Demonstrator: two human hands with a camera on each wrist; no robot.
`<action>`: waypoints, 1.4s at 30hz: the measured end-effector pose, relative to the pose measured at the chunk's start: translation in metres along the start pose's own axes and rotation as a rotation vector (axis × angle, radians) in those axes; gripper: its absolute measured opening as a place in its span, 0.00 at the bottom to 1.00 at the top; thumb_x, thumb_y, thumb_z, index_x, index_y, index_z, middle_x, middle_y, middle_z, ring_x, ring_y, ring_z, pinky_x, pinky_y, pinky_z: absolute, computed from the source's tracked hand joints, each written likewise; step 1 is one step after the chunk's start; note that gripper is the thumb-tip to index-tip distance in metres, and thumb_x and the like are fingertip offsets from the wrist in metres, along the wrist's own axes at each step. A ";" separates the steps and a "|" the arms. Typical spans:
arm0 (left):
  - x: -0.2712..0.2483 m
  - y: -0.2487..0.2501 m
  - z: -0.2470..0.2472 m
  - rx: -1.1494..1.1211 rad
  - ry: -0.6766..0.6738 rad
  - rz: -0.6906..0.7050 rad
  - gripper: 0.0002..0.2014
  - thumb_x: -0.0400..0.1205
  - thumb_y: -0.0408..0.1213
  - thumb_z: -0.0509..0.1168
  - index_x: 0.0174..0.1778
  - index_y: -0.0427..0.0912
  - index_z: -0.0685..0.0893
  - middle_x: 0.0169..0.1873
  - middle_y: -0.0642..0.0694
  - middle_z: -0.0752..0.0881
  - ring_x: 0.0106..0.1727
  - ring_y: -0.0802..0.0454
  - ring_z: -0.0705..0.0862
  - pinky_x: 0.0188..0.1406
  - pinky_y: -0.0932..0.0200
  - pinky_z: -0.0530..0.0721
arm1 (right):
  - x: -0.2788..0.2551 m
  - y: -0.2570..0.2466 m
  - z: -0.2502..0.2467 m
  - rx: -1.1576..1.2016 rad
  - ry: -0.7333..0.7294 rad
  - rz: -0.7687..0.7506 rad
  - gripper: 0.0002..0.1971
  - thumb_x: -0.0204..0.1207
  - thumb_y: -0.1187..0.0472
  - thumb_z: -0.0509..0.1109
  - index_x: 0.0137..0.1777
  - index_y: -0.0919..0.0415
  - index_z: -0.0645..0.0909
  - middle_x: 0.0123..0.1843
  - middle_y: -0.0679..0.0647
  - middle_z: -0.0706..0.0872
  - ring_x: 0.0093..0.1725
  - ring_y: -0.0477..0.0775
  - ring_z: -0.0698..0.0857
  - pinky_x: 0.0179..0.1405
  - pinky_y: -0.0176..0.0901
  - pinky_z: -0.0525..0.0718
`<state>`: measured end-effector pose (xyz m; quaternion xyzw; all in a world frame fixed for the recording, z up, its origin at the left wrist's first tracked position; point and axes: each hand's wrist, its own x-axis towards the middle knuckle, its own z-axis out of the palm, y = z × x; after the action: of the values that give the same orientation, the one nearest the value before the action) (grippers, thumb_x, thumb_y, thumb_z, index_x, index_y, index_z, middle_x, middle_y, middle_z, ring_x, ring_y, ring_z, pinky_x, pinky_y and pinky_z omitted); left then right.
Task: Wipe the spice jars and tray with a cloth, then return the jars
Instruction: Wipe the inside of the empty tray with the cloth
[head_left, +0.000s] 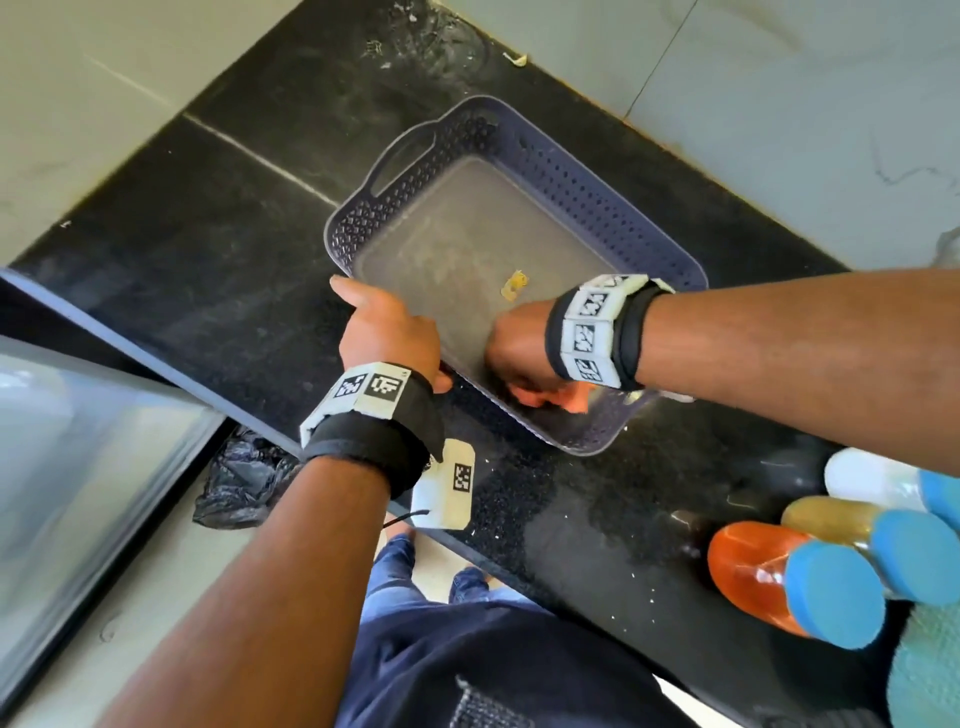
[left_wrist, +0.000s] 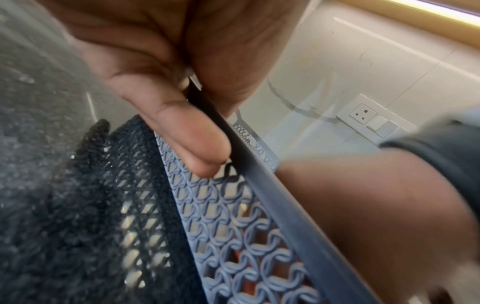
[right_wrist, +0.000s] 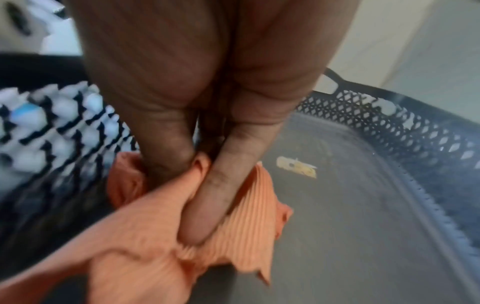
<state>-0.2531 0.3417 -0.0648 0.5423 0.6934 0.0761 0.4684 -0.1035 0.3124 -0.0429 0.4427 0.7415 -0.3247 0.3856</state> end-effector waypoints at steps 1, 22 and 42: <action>-0.002 0.001 0.000 -0.005 -0.014 0.006 0.37 0.85 0.32 0.57 0.86 0.36 0.43 0.41 0.41 0.87 0.27 0.40 0.90 0.10 0.62 0.79 | -0.007 0.003 0.006 -0.050 -0.022 0.026 0.08 0.69 0.64 0.70 0.30 0.61 0.86 0.26 0.53 0.87 0.28 0.60 0.88 0.36 0.49 0.91; 0.064 0.088 -0.081 0.879 -0.073 0.524 0.26 0.85 0.37 0.66 0.79 0.40 0.69 0.68 0.26 0.83 0.68 0.27 0.82 0.67 0.40 0.80 | -0.114 0.019 0.056 0.823 0.970 0.529 0.10 0.73 0.65 0.74 0.53 0.57 0.89 0.48 0.48 0.88 0.48 0.45 0.85 0.44 0.30 0.73; -0.014 0.101 -0.034 0.820 0.004 0.843 0.12 0.86 0.43 0.61 0.57 0.38 0.80 0.56 0.31 0.86 0.56 0.29 0.85 0.47 0.43 0.77 | -0.121 -0.020 0.124 1.500 1.314 0.802 0.09 0.76 0.60 0.70 0.35 0.52 0.76 0.33 0.47 0.81 0.36 0.50 0.80 0.39 0.39 0.78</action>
<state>-0.2092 0.3844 0.0239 0.9080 0.3914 -0.0176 0.1486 -0.0483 0.1533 0.0028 0.8652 0.2157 -0.2452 -0.3804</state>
